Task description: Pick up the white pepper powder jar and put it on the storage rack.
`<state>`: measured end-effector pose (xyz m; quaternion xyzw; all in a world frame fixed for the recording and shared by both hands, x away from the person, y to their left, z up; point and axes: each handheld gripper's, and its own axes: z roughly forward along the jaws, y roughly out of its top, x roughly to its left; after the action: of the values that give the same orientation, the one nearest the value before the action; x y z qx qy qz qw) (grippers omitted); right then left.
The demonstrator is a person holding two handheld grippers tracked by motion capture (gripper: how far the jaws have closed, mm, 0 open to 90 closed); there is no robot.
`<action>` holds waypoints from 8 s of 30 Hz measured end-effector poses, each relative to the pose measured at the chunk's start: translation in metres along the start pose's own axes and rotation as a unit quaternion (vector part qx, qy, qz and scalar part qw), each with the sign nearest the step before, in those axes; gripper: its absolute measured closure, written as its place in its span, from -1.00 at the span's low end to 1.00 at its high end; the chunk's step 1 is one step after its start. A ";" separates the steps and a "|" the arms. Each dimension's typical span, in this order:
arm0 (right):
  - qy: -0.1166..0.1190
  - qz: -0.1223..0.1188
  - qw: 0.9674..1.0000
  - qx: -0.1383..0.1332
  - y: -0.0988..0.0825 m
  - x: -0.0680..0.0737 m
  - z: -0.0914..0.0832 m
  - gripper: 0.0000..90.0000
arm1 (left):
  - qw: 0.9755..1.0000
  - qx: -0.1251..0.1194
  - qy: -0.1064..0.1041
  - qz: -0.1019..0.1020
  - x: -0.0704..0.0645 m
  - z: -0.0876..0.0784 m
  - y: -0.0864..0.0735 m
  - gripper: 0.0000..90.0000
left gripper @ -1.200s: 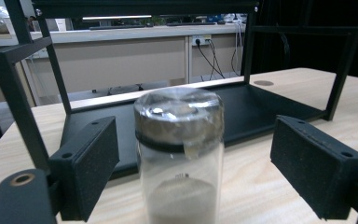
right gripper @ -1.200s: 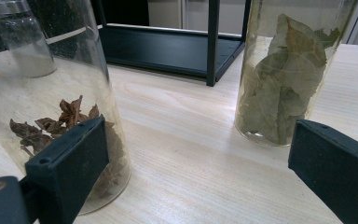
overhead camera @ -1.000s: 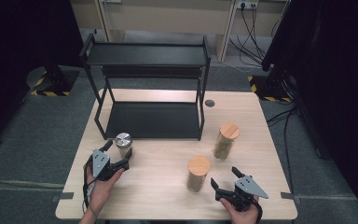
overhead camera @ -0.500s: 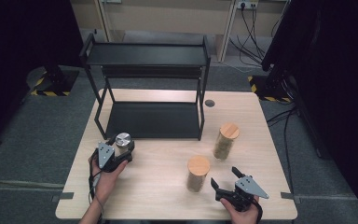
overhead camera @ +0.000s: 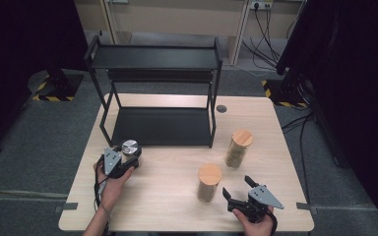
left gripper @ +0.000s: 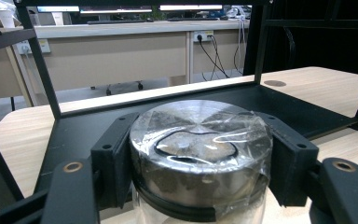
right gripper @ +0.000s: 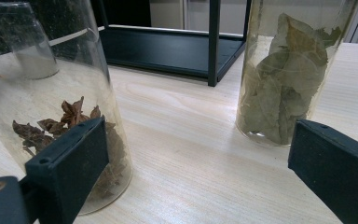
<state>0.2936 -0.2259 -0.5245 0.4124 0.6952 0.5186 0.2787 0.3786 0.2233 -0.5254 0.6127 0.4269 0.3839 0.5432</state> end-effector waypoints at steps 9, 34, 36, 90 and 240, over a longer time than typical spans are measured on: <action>0.000 0.000 1.000 0.001 0.000 0.000 0.000 -0.88 | 1.000 -0.002 -0.004 -0.004 -0.003 -0.003 0.010 -0.22; 0.000 0.002 1.000 -0.001 0.000 0.000 0.000 -0.88 | 1.000 -0.027 0.013 -0.002 0.011 0.014 0.055 -0.22; 0.000 0.001 1.000 -0.001 0.000 0.000 0.000 -0.88 | 1.000 -0.025 0.014 0.001 0.012 0.016 0.057 -0.22; 0.000 0.002 1.000 0.000 0.000 0.000 0.000 -0.88 | 0.998 -0.010 0.069 -0.011 0.047 0.087 0.075 -0.22; 0.004 -0.006 1.000 0.006 0.000 0.001 0.001 -0.88 | 0.997 0.046 0.044 -0.049 0.030 0.116 0.067 -0.80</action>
<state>0.2940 -0.2249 -0.5243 0.4079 0.7016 0.5146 0.2765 0.5042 0.2091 -0.4717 0.5977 0.4973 0.3635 0.5132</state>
